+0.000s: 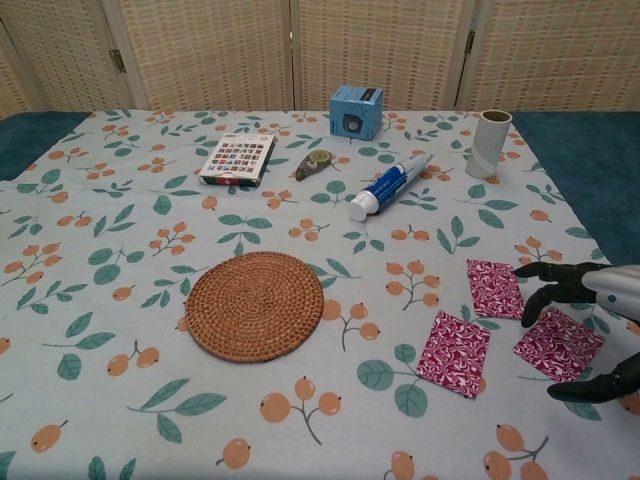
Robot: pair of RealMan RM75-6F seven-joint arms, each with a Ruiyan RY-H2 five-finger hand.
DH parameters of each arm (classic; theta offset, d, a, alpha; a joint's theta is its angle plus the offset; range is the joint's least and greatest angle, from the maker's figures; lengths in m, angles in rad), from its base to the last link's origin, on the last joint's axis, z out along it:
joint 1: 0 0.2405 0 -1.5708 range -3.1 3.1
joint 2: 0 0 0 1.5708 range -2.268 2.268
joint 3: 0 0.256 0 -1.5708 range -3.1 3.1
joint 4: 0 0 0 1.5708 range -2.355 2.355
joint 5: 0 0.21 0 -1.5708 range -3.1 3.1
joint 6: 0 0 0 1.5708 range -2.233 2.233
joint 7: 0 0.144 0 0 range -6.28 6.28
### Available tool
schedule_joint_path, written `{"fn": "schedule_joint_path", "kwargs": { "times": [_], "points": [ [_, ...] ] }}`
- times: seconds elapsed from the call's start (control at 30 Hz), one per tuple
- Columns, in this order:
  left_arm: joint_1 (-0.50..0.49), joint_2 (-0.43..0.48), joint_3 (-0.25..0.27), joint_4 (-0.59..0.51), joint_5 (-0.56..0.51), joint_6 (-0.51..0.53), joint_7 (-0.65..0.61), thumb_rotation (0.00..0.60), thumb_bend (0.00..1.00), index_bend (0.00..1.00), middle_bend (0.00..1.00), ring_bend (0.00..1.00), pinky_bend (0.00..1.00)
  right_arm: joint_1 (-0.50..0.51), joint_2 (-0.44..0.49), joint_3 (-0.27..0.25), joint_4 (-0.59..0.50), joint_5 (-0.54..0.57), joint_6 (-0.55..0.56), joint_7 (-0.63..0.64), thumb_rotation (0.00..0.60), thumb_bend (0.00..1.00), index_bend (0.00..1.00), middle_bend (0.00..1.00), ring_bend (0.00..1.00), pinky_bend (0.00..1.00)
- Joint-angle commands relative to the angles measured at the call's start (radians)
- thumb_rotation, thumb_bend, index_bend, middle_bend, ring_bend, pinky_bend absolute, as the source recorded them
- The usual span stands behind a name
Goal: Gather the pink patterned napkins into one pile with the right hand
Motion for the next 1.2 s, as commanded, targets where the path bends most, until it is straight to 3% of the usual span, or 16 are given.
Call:
{"fn": "schedule_joint_path", "kwargs": {
  "times": [0.03, 0.87, 1.0, 1.2],
  "points": [
    [0.000, -0.001, 0.000, 0.001, 0.000, 0.000, -0.001, 0.600, 0.21, 0.26, 0.13, 0.19, 0.00, 0.010, -0.011, 0.007, 0.011, 0.011, -0.018, 0.000, 0.284, 0.12, 0.28, 0.05, 0.00, 0.00],
    [-0.003, -0.003, 0.001, 0.001, 0.008, -0.001, -0.002, 0.600, 0.21, 0.26, 0.13, 0.20, 0.00, -0.041, 0.094, -0.049, -0.068, -0.032, 0.025, 0.008, 0.285, 0.12, 0.28, 0.06, 0.00, 0.00],
    [-0.005, -0.003, 0.000, -0.003, 0.010, -0.001, 0.001, 0.600, 0.21, 0.26, 0.13, 0.20, 0.00, -0.049, 0.096, -0.020, -0.064, -0.050, 0.065, 0.051, 0.289, 0.12, 0.28, 0.06, 0.00, 0.00],
    [-0.008, -0.001, 0.000, -0.008, 0.015, -0.003, 0.003, 0.600, 0.21, 0.26, 0.13, 0.20, 0.00, -0.022, 0.025, 0.064, -0.017, 0.016, 0.062, 0.048, 0.366, 0.12, 0.28, 0.06, 0.00, 0.00]
  ]
}}
